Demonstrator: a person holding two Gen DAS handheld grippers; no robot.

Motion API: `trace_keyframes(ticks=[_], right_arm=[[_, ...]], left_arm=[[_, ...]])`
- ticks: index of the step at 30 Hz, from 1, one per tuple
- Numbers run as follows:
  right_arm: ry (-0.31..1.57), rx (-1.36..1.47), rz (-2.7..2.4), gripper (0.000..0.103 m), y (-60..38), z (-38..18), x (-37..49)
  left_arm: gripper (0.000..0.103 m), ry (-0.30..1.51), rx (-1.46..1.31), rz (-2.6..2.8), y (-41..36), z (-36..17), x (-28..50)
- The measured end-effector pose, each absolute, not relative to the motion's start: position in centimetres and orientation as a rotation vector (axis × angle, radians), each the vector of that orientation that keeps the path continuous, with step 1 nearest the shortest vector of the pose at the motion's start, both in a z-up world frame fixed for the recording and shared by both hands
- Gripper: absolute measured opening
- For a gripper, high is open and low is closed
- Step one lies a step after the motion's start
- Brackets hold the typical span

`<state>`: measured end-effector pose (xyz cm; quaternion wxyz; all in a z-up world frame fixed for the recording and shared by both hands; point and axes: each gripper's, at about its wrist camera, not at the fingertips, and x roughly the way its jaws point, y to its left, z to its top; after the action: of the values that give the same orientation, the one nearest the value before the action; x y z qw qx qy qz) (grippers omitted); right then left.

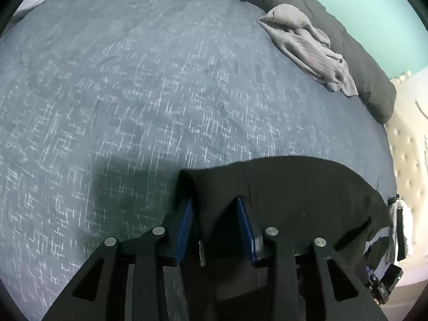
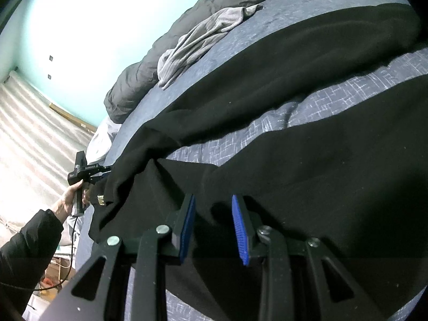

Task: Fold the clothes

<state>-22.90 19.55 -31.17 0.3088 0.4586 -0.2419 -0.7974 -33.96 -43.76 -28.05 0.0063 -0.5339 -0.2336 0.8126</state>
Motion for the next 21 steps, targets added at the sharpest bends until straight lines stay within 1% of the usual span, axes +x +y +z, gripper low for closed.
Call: trace_keyframes(ticks=[6, 8, 9, 11, 14, 18, 21], right_arm=[[-0.652, 1.209, -2.100, 0.028, 19.7, -31.3, -23.0], [-0.649, 1.210, -2.100, 0.028, 19.7, -31.3, -23.0], [-0.647, 1.211, -2.100, 0.028, 19.7, -31.4, -23.0], [-0.648, 1.214, -2.098, 0.028, 19.6, -31.5, -23.0], [-0.648, 1.215, -2.098, 0.028, 19.7, -31.6, -23.0], [-0.650, 1.213, -2.098, 0.028, 19.7, -31.6, -22.9], [-0.650, 1.213, -2.099, 0.028, 19.7, -31.6, -22.9]], left_arm=[[0.035, -0.701, -1.640, 2.581, -43.4, -27.7, -34.8], [0.026, -0.680, -1.634, 2.592, -43.3, -27.4, -34.9], [0.024, -0.674, -1.627, 2.595, -43.4, -27.2, -34.9], [0.014, -0.661, -1.613, 2.602, -43.4, -26.8, -35.0], [0.007, -0.630, -1.582, 2.637, -43.4, -25.6, -34.8], [0.004, -0.592, -1.533, 2.688, -43.2, -23.8, -35.0], [0.003, -0.620, -1.472, 2.730, -43.5, -22.2, -35.4]])
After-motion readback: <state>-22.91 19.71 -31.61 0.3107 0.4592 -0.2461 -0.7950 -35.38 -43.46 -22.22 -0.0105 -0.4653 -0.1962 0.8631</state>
